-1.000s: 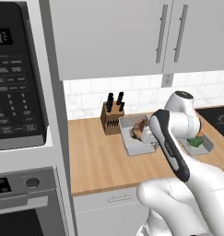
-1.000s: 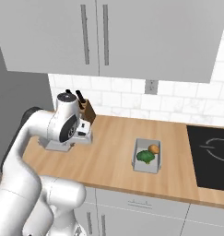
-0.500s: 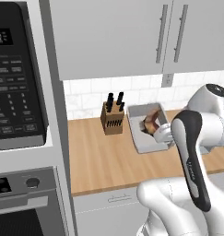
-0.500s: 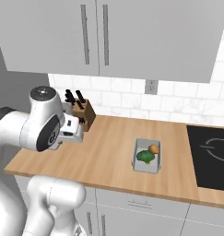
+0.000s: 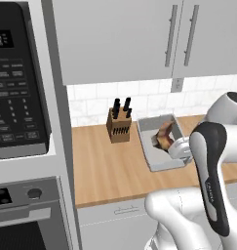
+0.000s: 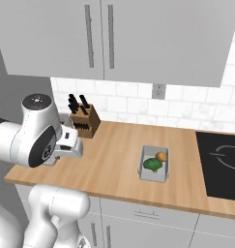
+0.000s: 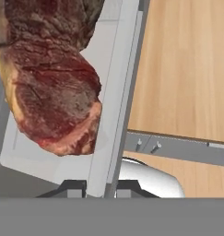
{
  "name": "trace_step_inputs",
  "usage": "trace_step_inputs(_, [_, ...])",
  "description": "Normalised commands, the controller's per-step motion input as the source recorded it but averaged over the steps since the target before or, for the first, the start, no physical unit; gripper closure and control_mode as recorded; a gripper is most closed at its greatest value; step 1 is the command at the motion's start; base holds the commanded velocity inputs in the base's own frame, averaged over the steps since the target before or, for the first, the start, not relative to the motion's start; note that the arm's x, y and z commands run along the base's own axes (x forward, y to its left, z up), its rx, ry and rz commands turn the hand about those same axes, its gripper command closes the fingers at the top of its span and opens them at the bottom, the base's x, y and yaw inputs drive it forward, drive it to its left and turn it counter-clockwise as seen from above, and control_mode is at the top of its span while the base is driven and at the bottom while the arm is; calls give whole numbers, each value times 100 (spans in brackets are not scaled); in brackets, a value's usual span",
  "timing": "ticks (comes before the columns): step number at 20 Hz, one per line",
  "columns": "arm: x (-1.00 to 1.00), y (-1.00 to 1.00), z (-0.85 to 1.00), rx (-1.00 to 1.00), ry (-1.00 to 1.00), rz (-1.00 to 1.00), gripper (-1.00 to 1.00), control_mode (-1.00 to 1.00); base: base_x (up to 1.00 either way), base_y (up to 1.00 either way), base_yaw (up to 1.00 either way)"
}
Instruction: Take the meat container that has the steak and place it on the second highest rack of the freezer. Then take the vegetable container that has the broccoli and potato and place it on the highest rack of the freezer.
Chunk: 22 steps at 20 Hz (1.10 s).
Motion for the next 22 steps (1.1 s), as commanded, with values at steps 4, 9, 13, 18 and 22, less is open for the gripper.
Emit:
trace_step_inputs(4, [0, 0, 0, 0, 0, 0, 100, 100, -6, 0, 0])
trace_step_inputs(9, [0, 0, 0, 0, 0, 0, 100, 100, -92, 15, 0])
trace_step_inputs(13, [0, 0, 0, 0, 0, 0, 100, 100, -100, 38, 2])
trace_step_inputs(18, [0, 0, 0, 0, 0, 0, 100, 100, -75, 100, 53])
trace_step_inputs(22, [0, 0, 0, 0, 0, 0, 100, 100, -35, 99, 72])
